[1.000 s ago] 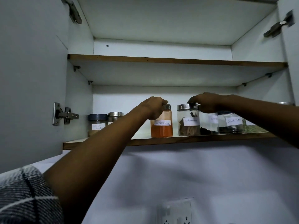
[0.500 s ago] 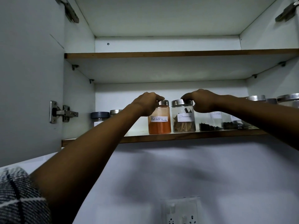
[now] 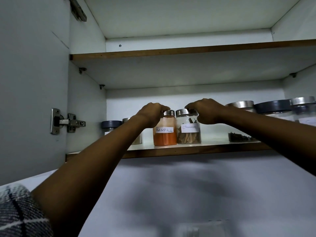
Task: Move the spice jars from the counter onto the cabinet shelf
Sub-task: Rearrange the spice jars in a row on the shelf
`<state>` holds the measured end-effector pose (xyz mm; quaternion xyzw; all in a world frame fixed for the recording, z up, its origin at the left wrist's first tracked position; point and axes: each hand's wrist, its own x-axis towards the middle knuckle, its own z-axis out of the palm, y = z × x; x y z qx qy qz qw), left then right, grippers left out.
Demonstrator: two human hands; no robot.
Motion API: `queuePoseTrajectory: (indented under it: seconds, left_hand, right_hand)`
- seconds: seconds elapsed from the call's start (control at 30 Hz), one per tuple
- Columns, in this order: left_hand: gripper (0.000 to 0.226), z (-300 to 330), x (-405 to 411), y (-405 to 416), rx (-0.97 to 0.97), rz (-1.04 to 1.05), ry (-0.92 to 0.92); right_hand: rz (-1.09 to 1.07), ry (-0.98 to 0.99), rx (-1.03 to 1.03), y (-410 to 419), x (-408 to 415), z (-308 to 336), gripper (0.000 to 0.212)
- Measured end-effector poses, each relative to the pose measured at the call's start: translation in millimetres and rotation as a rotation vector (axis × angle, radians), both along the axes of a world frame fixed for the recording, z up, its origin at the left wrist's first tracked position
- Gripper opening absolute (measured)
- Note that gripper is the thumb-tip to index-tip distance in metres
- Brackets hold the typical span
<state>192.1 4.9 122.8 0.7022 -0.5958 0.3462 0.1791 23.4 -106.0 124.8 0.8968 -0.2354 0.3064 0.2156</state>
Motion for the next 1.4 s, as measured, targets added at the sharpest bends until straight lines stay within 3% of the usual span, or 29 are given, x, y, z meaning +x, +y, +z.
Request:
queuePoseTrajectory:
  seconds: [0.63,0.7,0.9,1.4]
  left_hand:
    - [0.07,3,77,-46,0.251,0.199,0.059]
    - [0.071,3,82,-49,0.261,0.212,0.063]
    - [0.079,-7,97,-59,0.236,0.272,0.038]
    - [0.086,-14,105,-67,0.244,0.322,0.005]
  right_hand:
    - [-0.012,0.044,0.059,-41,104,-3,0.02]
    - [-0.012,0.065,0.048,-43,109,-3,0.012]
    - [-0.027,0.069,0.064,-55,127,-5,0.013]
    - [-0.094,0.066,0.079,-62,137,-15,0.069]
